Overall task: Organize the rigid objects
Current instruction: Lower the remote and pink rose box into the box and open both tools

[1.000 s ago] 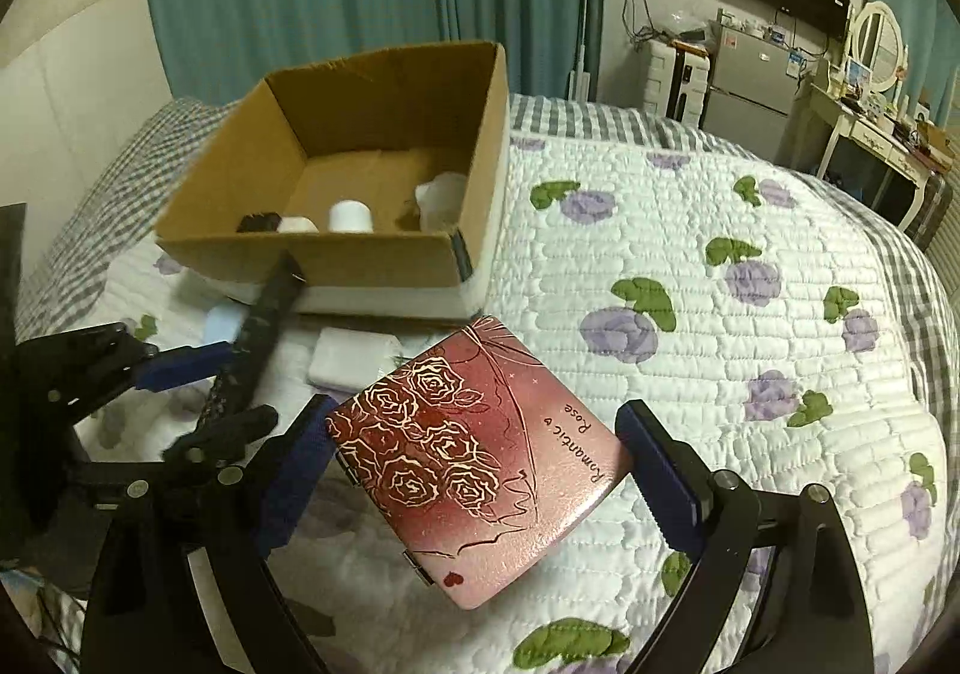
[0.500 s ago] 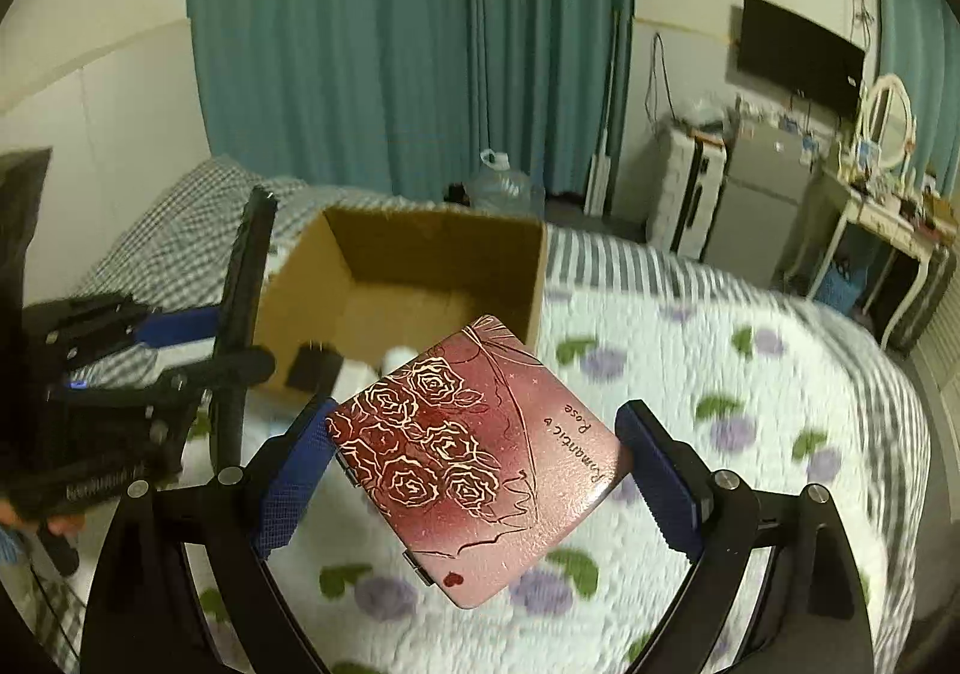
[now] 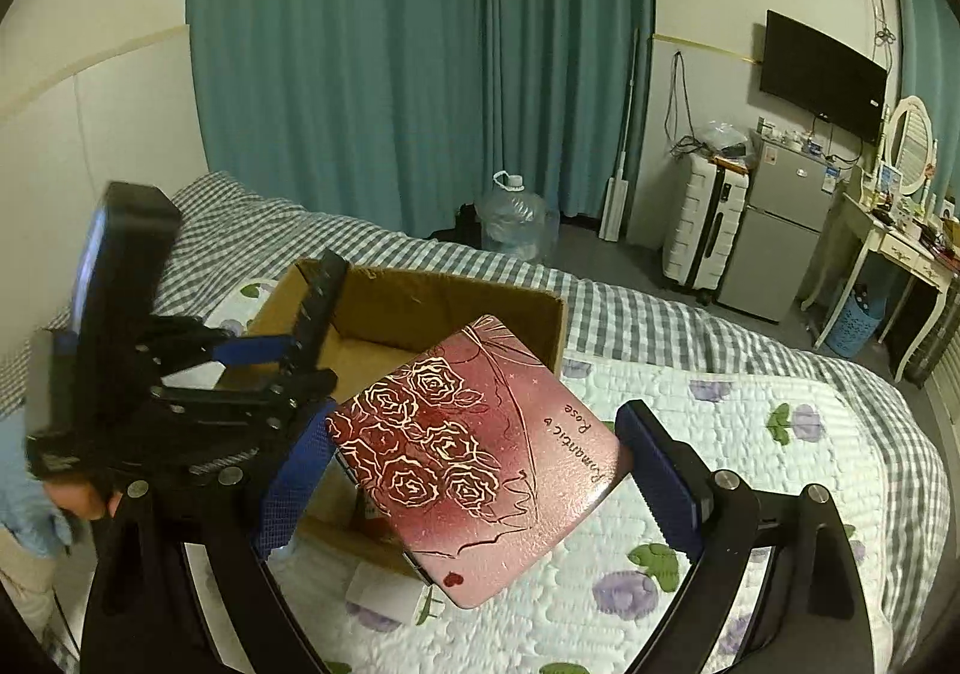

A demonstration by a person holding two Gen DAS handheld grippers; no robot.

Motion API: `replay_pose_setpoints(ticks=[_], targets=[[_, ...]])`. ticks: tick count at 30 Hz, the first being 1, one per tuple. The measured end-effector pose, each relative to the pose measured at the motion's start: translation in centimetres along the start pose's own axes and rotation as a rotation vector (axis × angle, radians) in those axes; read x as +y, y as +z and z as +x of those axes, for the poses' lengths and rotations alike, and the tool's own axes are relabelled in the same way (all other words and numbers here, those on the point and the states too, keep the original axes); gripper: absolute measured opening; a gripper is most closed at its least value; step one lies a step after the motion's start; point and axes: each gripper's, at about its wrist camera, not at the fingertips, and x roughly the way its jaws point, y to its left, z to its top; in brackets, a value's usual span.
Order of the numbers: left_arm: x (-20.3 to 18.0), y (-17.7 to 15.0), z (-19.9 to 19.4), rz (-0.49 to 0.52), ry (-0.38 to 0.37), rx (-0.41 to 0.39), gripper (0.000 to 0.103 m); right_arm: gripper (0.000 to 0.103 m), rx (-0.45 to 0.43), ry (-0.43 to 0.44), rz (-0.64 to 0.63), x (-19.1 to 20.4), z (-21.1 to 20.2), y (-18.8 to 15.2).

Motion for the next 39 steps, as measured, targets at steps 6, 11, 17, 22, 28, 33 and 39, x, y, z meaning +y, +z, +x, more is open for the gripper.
replay_pose_setpoints(ticks=[6,11,17,22,28,33,39], targets=[[0.1,-0.3,0.2,-0.011,0.030,-0.038,0.058,0.093,0.006,0.005,0.000,0.2,1.3,-0.3],[1.2,-0.1,-0.9,-0.038,0.048,-0.057,0.059,0.093,-0.002,0.002,-0.008,0.8,2.5,0.4],[2.2,-0.5,-3.2,-0.045,0.055,-0.107,0.060,0.093,0.008,-0.005,-0.041,2.6,6.4,1.2],[2.7,-1.0,-5.0,-0.051,0.085,-0.137,0.061,0.094,-0.013,-0.017,-0.025,3.3,8.1,1.6],[3.5,-2.2,-7.6,-0.074,0.134,-0.153,0.061,0.095,-0.026,-0.065,-0.001,3.1,5.3,1.0],[4.4,-4.1,-9.8,-0.135,0.131,-0.157,0.062,0.097,-0.041,-0.089,0.000,3.1,2.7,2.2],[4.6,-7.4,-10.3,-0.173,0.153,-0.113,0.063,0.101,-0.053,-0.093,0.016,3.9,-0.8,-0.1]])
